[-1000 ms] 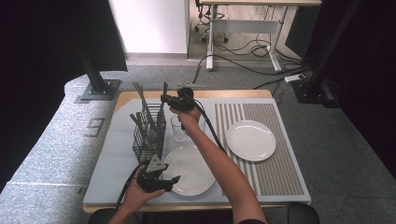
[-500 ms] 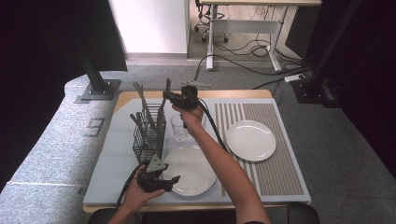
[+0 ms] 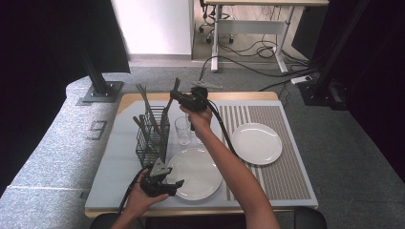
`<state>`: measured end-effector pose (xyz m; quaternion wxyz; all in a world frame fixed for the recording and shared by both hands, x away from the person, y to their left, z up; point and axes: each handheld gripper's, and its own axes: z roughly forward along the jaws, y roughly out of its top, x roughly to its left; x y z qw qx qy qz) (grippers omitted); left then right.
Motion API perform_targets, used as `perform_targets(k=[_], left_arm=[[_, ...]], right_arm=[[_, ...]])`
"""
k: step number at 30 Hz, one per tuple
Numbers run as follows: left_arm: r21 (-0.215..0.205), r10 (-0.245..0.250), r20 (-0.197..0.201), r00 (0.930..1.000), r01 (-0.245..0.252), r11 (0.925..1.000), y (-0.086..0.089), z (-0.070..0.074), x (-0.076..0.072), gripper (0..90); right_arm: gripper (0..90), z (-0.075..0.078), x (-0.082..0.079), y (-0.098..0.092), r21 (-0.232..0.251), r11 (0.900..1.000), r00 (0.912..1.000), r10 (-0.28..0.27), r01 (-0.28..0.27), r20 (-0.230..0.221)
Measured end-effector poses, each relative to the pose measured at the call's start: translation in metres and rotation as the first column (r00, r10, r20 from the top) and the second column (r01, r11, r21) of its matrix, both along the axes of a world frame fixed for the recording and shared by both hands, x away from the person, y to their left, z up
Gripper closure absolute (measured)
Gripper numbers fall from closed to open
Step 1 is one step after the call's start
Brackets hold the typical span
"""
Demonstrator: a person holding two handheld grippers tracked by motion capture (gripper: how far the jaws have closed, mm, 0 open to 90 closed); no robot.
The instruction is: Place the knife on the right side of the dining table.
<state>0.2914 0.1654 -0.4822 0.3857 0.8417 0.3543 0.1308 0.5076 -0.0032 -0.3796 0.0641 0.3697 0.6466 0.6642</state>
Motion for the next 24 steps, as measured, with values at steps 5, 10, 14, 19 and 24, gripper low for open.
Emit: perform_targets(k=[5, 10, 14, 19, 24], left_arm=[[0.004, -0.002, -0.002, 1.0000, 0.002, 1.0000, 0.000, -0.001, 0.000, 32.2], [0.006, -0.002, -0.003, 1.0000, 0.002, 1.0000, -0.001, -0.001, 0.000, 32.2], [0.007, -0.003, -0.003, 1.0000, 0.003, 1.0000, -0.001, -0.001, 0.000, 32.2], [0.008, -0.005, -0.003, 1.0000, 0.005, 1.0000, -0.001, -0.001, 0.000, 32.2], [0.009, -0.007, -0.005, 1.0000, 0.007, 0.9999, -0.001, -0.001, 0.000, 32.2]], right_arm=[[83.8, 0.004, -0.003, -0.005, 0.010, 1.000, 0.9998, 0.007, -0.007, 0.021], [83.8, 0.008, -0.005, -0.009, 0.023, 1.000, 0.9997, 0.006, -0.006, 0.025], [83.8, 0.011, -0.007, -0.012, 0.036, 0.999, 0.9995, 0.001, -0.003, 0.030], [83.8, 0.015, -0.009, -0.018, 0.056, 0.998, 0.9996, -0.004, 0.002, 0.030], [83.8, 0.018, -0.010, -0.024, 0.073, 0.997, 0.9994, -0.006, 0.003, 0.033]])
